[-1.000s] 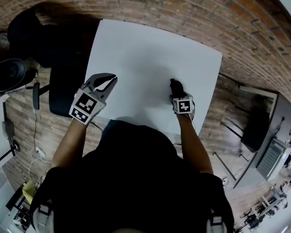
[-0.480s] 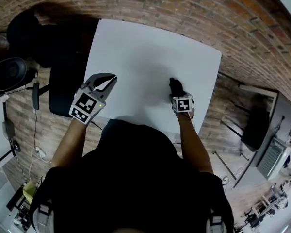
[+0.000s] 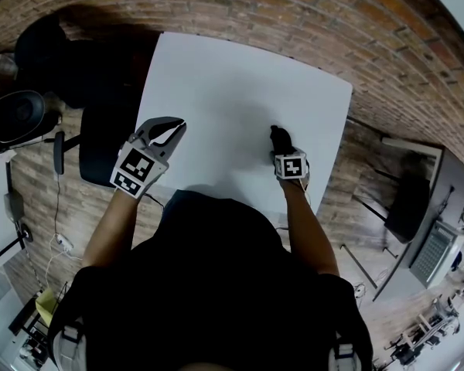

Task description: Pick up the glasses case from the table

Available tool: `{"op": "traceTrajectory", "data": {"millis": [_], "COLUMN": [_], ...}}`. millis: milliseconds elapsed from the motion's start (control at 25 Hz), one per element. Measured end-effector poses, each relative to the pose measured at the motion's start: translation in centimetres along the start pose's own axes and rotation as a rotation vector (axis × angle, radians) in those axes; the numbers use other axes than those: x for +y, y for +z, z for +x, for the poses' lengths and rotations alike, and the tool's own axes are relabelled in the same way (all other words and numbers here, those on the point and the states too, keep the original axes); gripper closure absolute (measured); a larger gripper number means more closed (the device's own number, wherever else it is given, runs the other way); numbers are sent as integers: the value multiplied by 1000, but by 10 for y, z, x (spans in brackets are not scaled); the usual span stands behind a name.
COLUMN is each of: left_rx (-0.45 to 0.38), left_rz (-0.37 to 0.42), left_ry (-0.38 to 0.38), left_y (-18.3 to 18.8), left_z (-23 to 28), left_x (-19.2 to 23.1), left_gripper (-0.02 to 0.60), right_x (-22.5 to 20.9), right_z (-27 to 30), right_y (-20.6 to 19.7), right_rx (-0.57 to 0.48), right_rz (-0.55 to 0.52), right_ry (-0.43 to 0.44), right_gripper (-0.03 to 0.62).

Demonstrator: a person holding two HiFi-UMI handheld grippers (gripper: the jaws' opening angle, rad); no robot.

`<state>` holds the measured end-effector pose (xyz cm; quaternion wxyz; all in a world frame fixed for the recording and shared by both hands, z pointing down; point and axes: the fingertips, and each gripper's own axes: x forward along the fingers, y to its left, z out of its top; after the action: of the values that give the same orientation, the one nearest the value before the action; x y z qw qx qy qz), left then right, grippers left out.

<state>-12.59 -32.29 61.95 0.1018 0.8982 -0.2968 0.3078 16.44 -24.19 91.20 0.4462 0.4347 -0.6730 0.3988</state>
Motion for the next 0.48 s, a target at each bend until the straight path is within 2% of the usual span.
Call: {"op": "traceTrajectory", "data": {"millis": [480], "left_rx": [-16], "left_rz": [26], "left_ry": [17], "left_y": [13], "left_z": [-11], "left_x": [-10], "left_gripper": [557], "right_x": [0], "right_z": [-16], "right_y": [4], "right_rx": [-46], "right_rz": [60], "right_ry": [42], "right_gripper": [264]}}
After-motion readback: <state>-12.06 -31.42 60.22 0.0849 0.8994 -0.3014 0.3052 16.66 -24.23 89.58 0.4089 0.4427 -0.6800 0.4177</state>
